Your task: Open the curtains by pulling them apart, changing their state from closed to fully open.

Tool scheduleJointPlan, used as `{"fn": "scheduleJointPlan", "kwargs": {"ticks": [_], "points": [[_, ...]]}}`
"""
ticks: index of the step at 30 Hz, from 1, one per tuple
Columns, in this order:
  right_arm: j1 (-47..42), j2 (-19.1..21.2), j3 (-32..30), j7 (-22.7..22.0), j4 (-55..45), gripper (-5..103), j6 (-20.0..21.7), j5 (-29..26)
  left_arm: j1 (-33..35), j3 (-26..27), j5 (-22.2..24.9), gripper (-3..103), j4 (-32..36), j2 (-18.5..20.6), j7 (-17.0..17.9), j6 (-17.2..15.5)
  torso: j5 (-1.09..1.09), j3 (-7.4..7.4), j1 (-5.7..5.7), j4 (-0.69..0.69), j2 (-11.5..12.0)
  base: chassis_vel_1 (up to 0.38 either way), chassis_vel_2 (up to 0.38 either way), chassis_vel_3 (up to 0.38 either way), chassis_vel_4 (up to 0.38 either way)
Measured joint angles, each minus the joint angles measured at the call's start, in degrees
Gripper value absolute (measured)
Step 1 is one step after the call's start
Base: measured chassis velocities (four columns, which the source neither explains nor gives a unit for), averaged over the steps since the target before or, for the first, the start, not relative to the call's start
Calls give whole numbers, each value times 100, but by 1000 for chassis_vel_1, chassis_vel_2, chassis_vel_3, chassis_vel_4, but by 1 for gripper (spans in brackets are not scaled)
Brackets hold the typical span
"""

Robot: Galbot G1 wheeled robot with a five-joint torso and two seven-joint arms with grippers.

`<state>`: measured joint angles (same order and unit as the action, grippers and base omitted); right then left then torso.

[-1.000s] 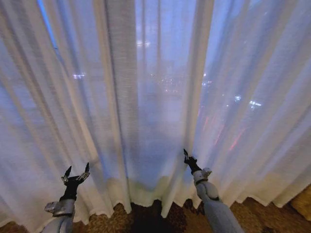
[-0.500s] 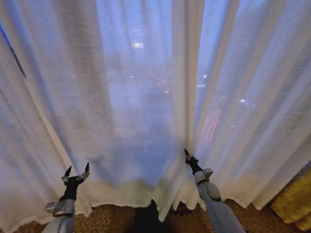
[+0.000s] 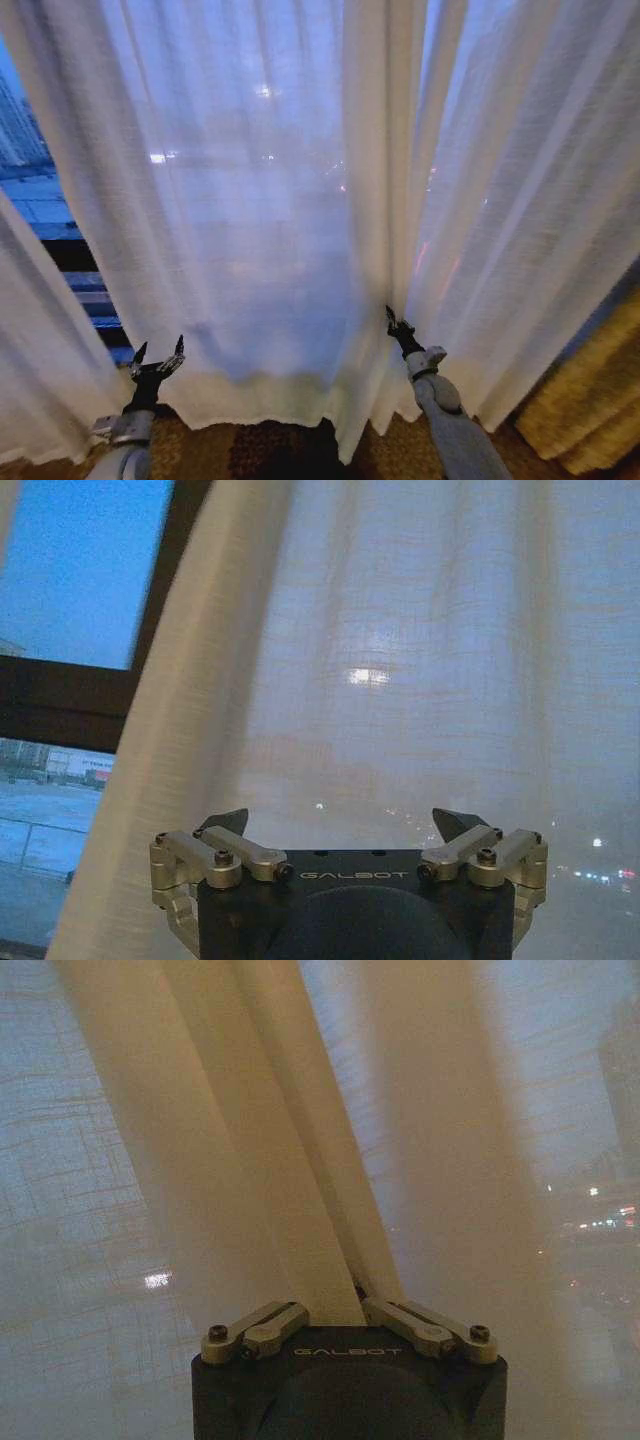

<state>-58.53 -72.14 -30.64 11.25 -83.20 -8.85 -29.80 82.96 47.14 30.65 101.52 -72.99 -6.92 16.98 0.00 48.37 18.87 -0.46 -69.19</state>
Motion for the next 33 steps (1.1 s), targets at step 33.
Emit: {"fn": "scheduleJointPlan", "kwargs": {"ticks": [33], "points": [[-72, -41, 1, 53, -45, 0, -5, 39, 0, 0, 0, 100, 0, 0, 0, 0, 1, 0, 0, 0, 0, -351, -354, 351, 352]]}}
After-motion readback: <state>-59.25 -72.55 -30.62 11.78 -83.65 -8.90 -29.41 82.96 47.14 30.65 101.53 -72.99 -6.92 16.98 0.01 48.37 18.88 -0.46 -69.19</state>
